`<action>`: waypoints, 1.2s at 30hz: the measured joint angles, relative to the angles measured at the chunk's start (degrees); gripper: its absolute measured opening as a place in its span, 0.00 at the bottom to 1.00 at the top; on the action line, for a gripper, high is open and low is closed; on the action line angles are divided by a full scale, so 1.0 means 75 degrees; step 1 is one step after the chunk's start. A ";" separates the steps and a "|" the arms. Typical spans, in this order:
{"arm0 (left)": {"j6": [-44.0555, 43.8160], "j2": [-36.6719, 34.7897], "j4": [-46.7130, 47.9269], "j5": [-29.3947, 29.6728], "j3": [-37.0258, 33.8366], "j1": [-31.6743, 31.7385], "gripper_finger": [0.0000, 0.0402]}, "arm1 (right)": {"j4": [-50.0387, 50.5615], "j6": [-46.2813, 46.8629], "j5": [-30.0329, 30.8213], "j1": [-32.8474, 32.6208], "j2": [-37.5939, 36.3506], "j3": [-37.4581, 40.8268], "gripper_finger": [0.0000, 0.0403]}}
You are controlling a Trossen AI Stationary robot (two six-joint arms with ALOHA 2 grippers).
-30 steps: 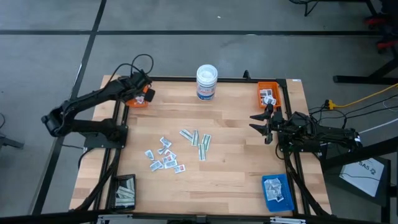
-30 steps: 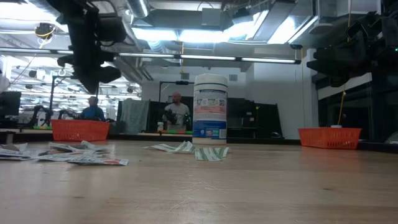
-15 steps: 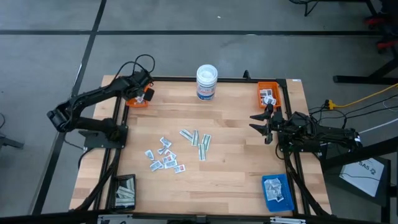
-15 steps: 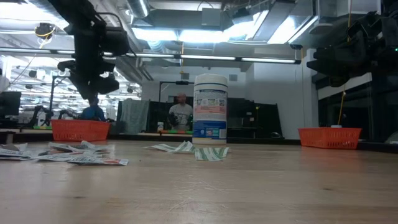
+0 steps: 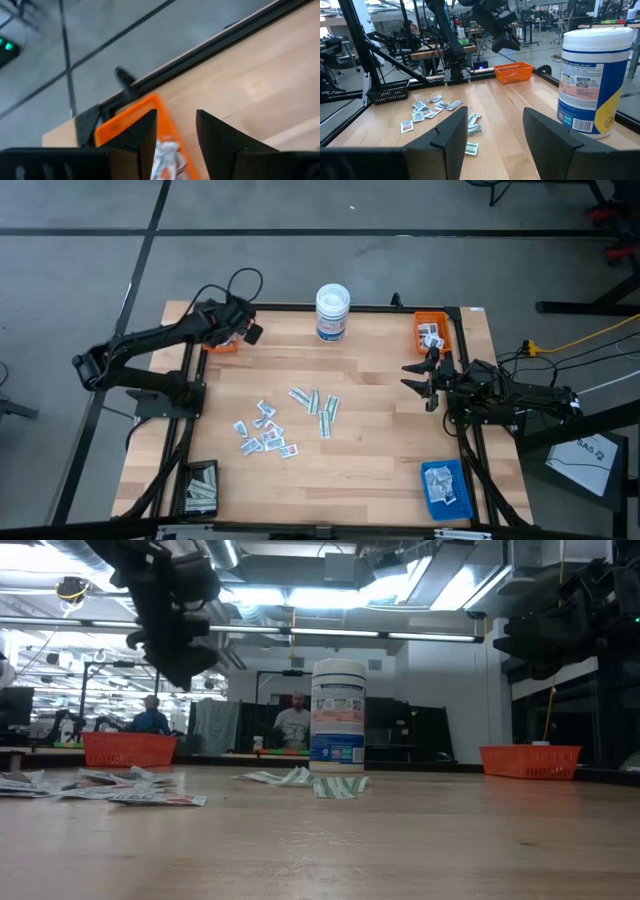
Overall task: Pick & Place First Aid Supplies
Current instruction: Put the green bandage pack into the black bin
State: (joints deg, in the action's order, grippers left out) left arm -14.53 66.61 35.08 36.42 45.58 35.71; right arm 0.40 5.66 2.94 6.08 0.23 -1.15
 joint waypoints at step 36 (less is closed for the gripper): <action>0.2319 0.0950 -0.3142 -0.1655 -0.0041 -0.5640 0.31 | 0.0000 0.0010 0.0000 0.0000 0.0002 0.0000 0.47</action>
State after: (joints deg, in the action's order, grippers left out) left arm 2.86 73.73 11.52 24.01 45.28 -6.59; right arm 0.40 5.74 2.94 6.08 0.25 -1.15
